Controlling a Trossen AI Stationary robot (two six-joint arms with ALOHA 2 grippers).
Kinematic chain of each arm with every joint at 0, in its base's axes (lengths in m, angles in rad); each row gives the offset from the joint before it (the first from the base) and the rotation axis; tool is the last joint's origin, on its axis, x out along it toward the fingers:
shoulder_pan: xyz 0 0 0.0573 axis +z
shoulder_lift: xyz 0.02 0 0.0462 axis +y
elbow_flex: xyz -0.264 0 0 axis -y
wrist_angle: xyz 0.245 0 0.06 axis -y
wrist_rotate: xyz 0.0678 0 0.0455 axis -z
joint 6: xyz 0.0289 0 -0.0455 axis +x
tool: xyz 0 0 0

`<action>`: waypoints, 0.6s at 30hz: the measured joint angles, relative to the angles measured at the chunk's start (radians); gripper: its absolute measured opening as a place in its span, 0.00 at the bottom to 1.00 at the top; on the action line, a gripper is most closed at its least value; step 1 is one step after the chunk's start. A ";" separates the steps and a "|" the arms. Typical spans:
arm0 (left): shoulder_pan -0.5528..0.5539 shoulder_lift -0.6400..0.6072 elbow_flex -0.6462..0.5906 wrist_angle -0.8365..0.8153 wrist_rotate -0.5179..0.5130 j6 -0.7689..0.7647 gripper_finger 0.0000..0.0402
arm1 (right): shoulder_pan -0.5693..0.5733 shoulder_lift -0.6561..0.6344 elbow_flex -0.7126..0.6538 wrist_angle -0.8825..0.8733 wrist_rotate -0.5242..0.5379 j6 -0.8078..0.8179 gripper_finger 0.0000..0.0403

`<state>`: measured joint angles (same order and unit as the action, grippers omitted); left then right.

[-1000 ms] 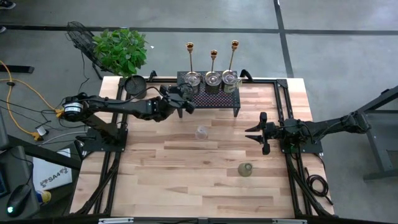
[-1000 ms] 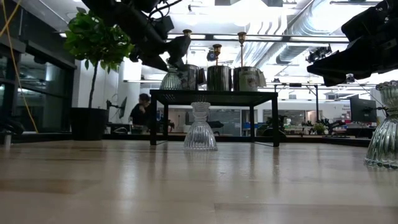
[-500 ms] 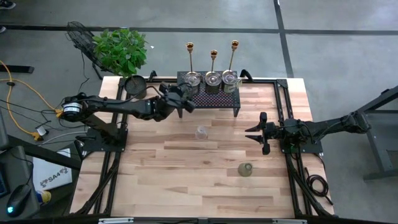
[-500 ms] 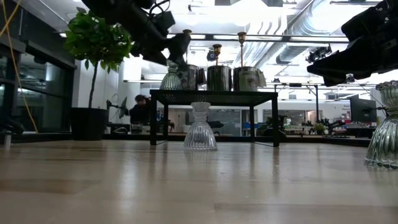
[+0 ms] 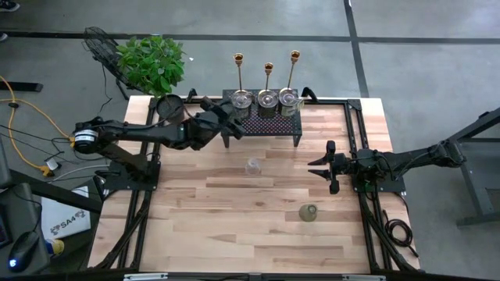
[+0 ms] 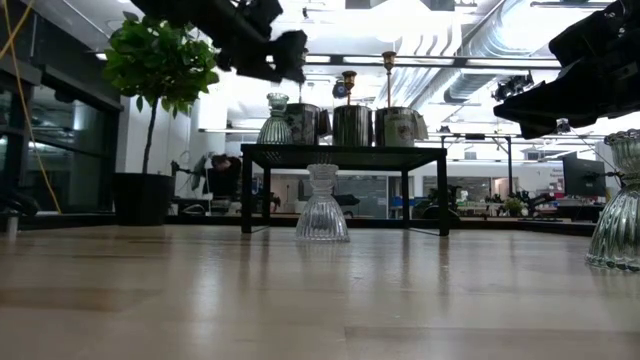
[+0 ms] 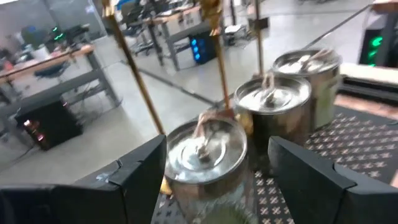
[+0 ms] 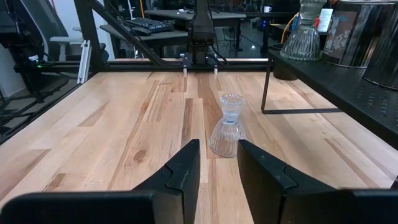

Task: Pick & Place candle stick holders
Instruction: Put the transparent glass candle holder on the shelf

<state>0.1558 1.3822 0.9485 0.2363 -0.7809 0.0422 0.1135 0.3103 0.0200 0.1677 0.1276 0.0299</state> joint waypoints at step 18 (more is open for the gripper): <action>-0.283 -0.263 -0.173 -0.060 0.022 0.039 0.69 | 0.000 0.000 0.000 0.000 0.000 0.000 0.25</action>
<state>-0.1270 1.1188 0.7760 0.1761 -0.7587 0.0813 0.1135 0.3103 0.0200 0.1679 0.1277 0.0298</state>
